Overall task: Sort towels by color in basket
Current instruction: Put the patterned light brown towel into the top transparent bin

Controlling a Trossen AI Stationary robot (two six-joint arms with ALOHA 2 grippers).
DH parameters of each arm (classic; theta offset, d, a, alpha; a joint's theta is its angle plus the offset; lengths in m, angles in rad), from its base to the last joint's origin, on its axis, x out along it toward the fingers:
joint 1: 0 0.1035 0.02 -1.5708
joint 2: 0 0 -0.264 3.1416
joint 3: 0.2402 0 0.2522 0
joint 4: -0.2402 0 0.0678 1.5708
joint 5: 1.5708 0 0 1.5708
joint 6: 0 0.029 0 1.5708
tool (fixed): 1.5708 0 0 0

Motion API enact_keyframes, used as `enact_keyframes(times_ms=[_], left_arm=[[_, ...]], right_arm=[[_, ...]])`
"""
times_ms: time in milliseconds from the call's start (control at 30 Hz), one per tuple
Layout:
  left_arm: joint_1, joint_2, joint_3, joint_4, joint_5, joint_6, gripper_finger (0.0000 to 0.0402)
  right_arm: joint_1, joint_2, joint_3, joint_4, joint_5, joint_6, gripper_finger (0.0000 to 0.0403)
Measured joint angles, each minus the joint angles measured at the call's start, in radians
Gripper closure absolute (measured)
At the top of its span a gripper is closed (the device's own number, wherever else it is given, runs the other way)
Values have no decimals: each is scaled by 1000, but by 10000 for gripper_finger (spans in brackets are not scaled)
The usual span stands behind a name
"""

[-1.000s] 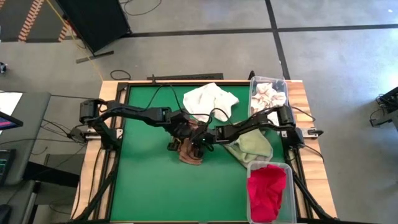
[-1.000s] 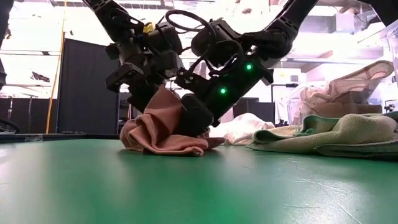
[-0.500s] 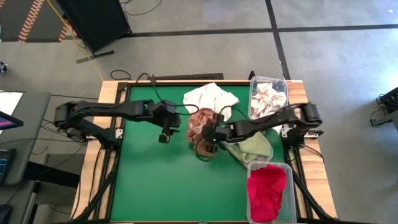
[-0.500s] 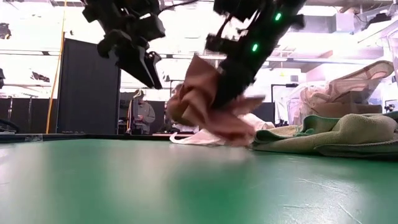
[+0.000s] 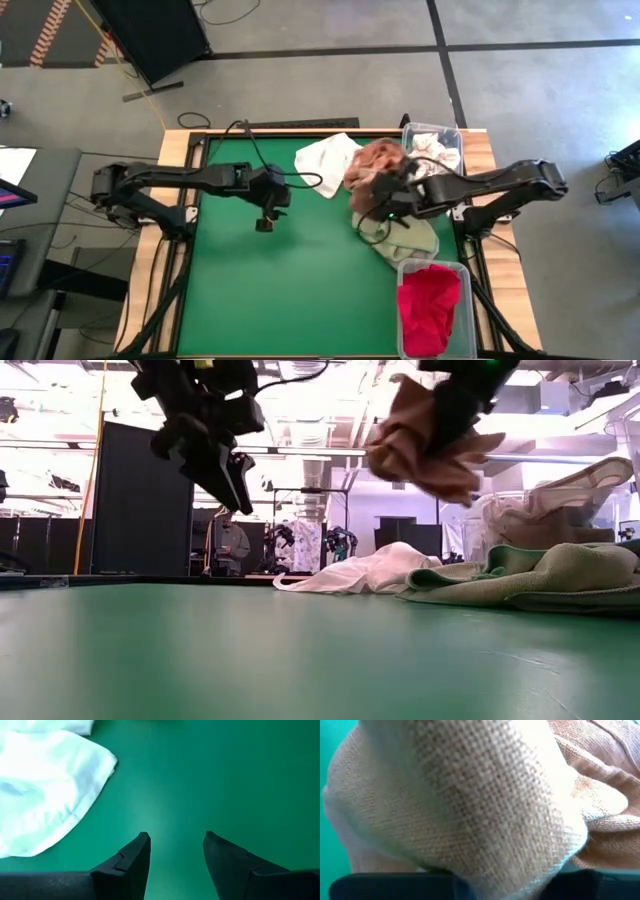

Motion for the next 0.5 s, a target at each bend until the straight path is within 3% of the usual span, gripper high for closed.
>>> enact_keyframes(times_ms=[200,500], left_arm=[[0,102,0,26,3,-27,226],[-3,256,0,105,83,-34,226]], right_arm=[[-76,-109,0,-241,31,97,288],[-300,-287,1,-384,36,37,288]])
